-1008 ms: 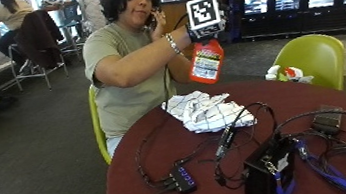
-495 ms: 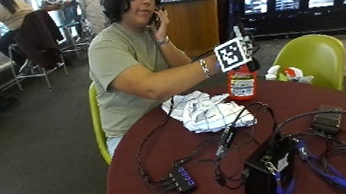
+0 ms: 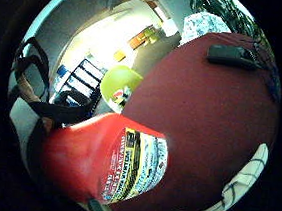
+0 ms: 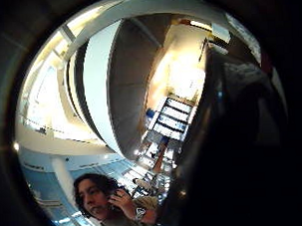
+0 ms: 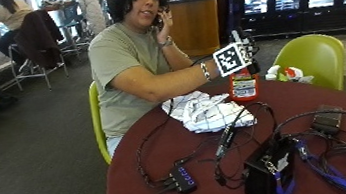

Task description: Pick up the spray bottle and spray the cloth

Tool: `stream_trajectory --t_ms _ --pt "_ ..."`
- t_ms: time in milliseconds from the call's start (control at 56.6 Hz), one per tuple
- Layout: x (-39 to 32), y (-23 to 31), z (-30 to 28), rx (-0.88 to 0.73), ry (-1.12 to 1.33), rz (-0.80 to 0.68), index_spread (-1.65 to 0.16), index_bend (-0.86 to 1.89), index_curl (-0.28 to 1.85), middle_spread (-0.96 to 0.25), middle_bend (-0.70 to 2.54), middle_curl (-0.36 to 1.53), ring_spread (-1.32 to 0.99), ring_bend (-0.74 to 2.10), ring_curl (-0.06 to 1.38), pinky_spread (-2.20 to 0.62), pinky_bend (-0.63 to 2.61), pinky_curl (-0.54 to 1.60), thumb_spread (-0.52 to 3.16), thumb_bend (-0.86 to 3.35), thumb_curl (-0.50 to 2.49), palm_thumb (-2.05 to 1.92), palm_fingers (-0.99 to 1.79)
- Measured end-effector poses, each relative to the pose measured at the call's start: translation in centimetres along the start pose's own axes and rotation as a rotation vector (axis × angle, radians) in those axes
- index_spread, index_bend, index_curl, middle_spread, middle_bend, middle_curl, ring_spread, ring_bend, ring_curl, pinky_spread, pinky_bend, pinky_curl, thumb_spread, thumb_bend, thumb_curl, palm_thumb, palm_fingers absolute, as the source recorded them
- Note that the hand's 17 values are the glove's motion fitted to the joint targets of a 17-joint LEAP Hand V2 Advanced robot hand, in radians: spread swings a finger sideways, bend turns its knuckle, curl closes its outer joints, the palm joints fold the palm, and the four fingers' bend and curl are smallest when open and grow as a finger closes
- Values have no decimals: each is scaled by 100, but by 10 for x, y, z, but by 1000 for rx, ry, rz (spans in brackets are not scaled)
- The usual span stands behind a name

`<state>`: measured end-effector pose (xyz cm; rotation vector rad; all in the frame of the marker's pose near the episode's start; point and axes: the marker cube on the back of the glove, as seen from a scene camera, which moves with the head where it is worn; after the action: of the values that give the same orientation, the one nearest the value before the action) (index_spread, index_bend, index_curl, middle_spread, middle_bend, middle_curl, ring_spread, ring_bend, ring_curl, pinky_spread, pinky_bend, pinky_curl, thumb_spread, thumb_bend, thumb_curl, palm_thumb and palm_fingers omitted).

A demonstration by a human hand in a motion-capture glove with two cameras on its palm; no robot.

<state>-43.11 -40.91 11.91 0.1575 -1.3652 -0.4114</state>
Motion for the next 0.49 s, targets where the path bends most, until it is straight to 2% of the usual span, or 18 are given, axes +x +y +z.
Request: stream_trajectory --t_ms 159,230,407,495 --pt "-1 5 -4 -55 -3 83 -25 20 62 -15 61 57 -16 70 48 -24 49 42 57 -3 85 97 134" --pt "4 10 -12 -116 98 130 -25 18 61 -13 58 56 -15 65 47 -21 50 42 63 -4 82 94 127" --pt "4 42 -45 -232 275 182 -24 10 53 -4 36 47 -9 51 43 3 34 39 89 -7 65 68 67" --pt "2 58 -78 -260 413 190 -26 9 46 -1 29 44 -7 46 40 11 34 37 93 -6 59 63 57"
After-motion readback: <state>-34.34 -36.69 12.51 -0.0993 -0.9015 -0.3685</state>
